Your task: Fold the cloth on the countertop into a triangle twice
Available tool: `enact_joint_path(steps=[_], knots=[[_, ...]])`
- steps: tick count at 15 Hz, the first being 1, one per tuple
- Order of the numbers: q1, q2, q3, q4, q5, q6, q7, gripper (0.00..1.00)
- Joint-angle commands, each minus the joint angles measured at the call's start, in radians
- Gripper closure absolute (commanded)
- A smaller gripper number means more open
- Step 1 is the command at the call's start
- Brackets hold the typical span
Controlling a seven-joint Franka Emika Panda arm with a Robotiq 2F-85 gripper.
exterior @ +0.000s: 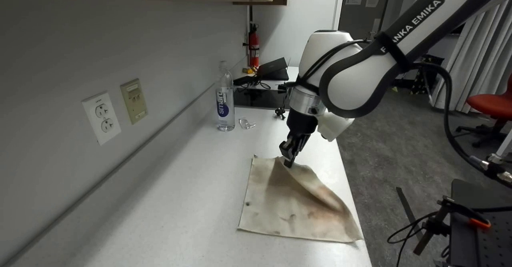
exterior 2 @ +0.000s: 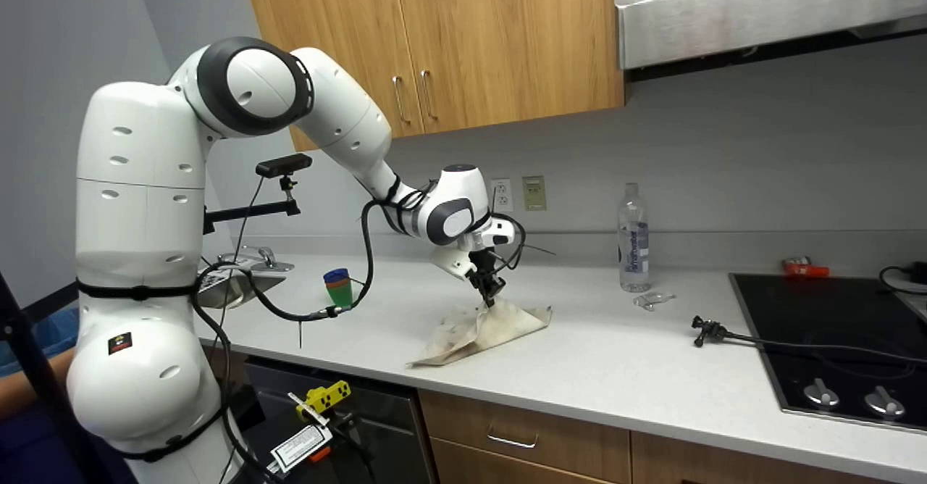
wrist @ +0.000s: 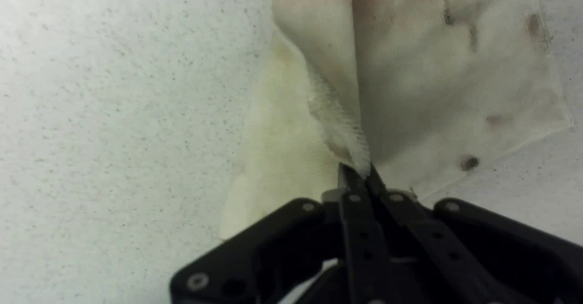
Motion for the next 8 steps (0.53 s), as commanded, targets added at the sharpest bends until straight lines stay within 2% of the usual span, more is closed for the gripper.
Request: enact_joint_path(steps=[1, 8], knots=[[0.027, 0.063, 0.007, 0.082, -0.015, -0.021, -0.018, 0.99], [0.057, 0.107, 0.062, 0.162, 0.013, -0.086, -0.023, 0.99]])
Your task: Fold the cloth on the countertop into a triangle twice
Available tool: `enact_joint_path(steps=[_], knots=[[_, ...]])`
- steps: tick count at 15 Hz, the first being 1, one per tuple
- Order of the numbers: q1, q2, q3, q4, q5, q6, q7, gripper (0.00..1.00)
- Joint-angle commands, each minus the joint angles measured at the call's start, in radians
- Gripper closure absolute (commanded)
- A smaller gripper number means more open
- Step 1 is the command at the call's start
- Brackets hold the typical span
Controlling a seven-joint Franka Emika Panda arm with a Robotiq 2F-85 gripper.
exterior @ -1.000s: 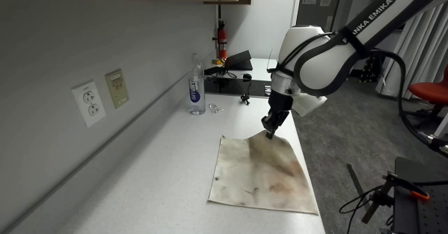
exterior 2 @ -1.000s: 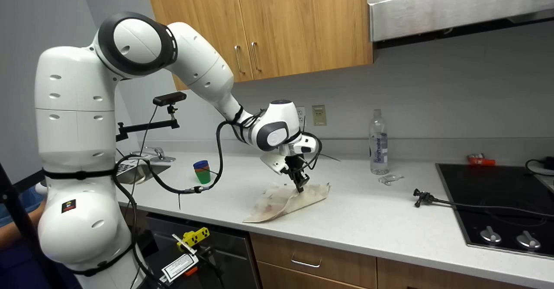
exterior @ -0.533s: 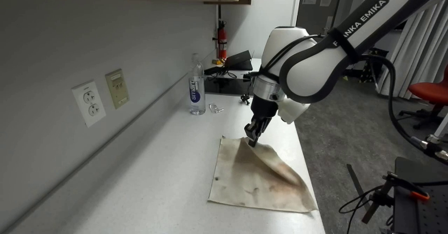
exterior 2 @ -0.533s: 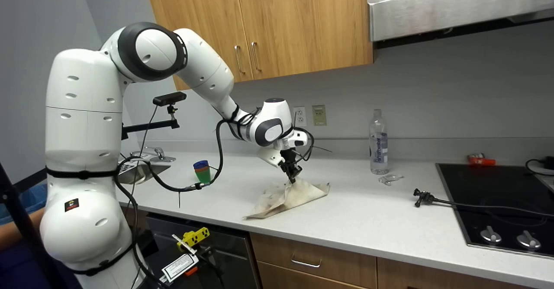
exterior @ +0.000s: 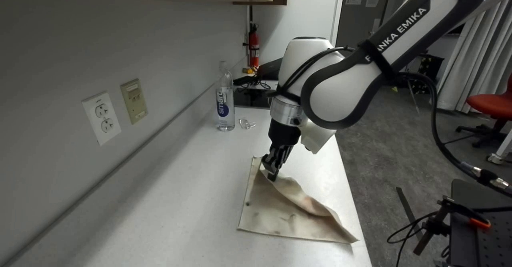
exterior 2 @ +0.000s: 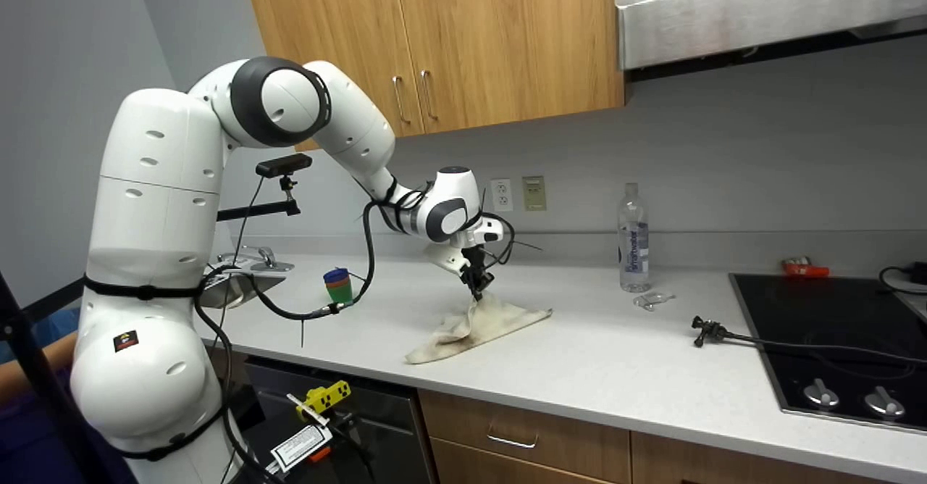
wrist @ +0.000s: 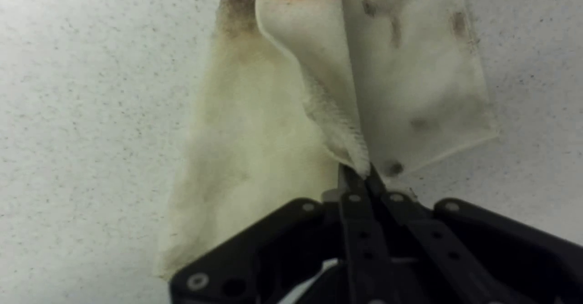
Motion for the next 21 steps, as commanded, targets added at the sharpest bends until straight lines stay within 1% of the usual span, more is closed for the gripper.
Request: enact_joint_path(steps=[1, 7, 8, 9, 10, 15, 17, 18, 19, 21], knots=[[0.018, 0.028, 0.022, 0.064, 0.015, -0.058, -0.024, 0.99], [0.042, 0.052, 0.036, 0.100, 0.015, -0.089, -0.023, 0.99], [0.044, 0.057, 0.037, 0.105, 0.015, -0.097, -0.025, 0.72], [0.050, 0.058, 0.034, 0.107, 0.008, -0.101, -0.022, 0.71], [0.055, 0.057, 0.030, 0.109, 0.002, -0.104, -0.018, 0.65], [0.040, 0.037, 0.054, 0.117, 0.049, -0.123, -0.026, 0.26], [0.040, 0.012, 0.054, 0.104, 0.060, -0.142, -0.025, 0.12], [0.044, -0.004, 0.049, 0.087, 0.055, -0.149, -0.021, 0.04], [0.045, -0.023, 0.044, 0.061, 0.051, -0.156, -0.018, 0.01], [0.045, -0.061, 0.042, 0.009, 0.049, -0.170, -0.018, 0.00]])
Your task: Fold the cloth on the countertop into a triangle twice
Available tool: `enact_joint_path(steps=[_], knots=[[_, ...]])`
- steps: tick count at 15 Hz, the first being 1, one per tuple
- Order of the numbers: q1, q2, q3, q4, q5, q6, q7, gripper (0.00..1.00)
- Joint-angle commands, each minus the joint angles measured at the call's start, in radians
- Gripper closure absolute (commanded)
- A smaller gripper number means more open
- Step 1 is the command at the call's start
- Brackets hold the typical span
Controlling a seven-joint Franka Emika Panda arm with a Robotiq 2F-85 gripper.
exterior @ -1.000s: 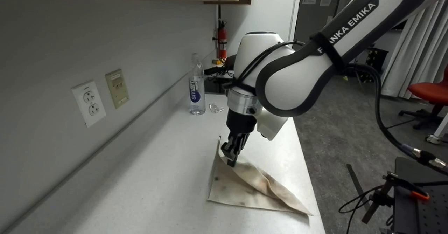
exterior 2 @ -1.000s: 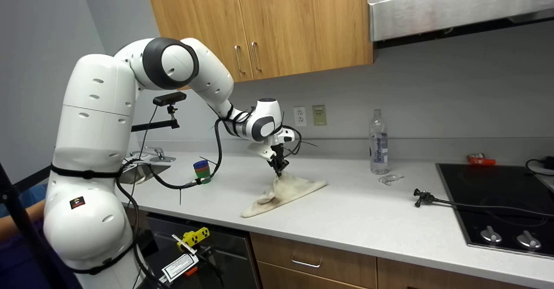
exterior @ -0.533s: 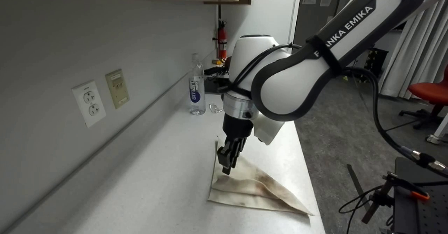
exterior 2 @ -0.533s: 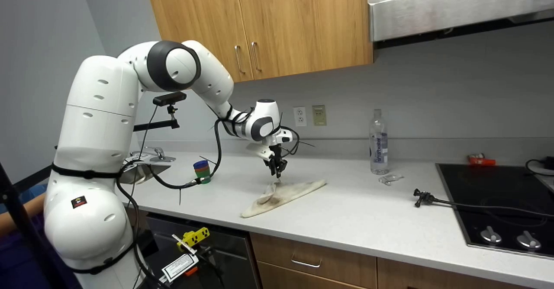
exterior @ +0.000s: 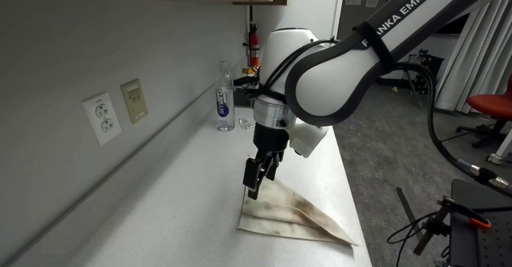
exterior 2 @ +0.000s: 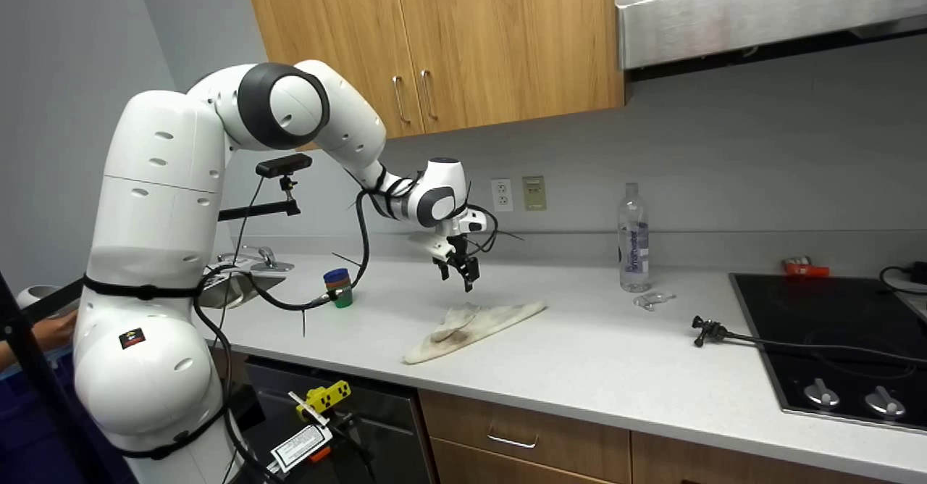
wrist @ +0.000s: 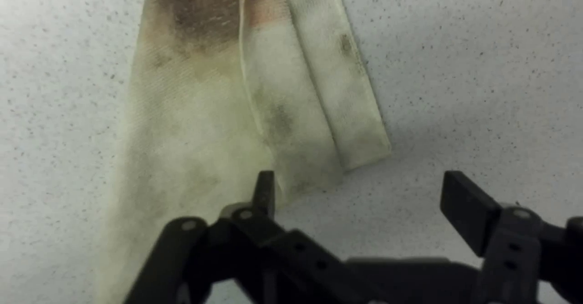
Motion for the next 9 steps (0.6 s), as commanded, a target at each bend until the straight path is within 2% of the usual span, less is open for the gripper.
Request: enact_joint_path(steps=[1, 9], knots=[[-0.005, -0.094, 0.000, -0.109, 0.012, -0.044, -0.017, 0.00], [0.007, -0.289, 0.000, -0.381, -0.007, -0.044, -0.001, 0.00]])
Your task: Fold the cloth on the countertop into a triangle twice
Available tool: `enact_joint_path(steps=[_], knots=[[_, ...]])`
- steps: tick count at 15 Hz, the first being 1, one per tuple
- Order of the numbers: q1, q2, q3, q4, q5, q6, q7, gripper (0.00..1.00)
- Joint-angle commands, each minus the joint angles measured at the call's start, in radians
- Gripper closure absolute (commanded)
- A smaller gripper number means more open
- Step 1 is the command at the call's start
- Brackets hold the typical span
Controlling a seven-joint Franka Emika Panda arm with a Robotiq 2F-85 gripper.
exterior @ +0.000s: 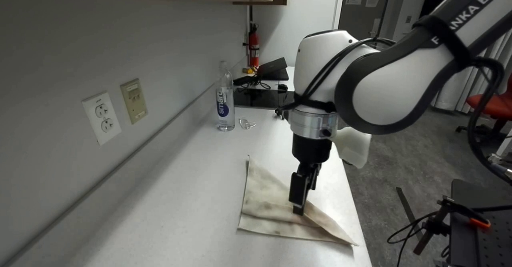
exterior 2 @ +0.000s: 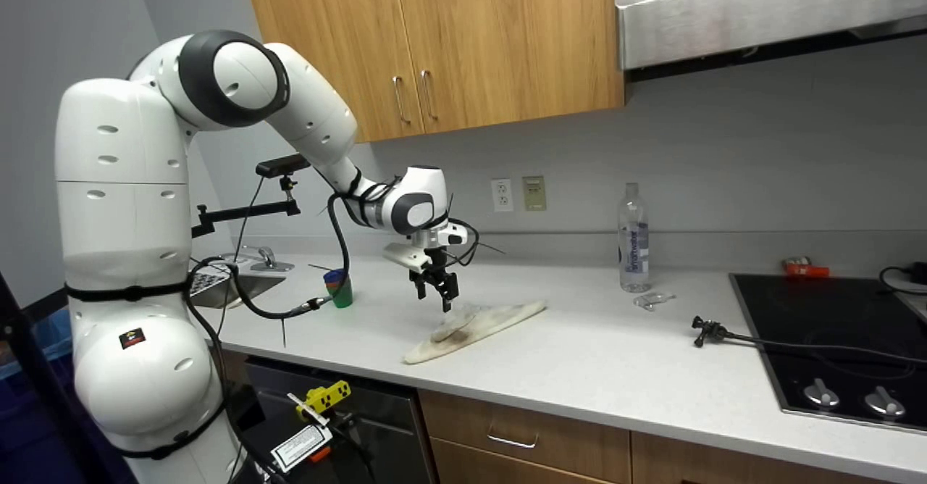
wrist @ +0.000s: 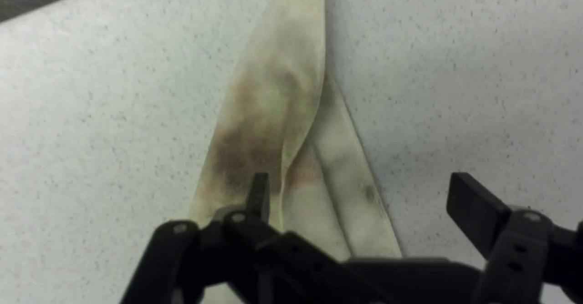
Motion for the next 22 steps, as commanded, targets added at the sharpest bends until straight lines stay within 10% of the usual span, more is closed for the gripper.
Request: enact_joint_path(steps=[1, 22], knots=[[0.006, -0.124, 0.000, -0.142, -0.003, -0.007, 0.007, 0.00], [0.033, -0.077, -0.006, -0.287, -0.069, 0.162, 0.075, 0.00]])
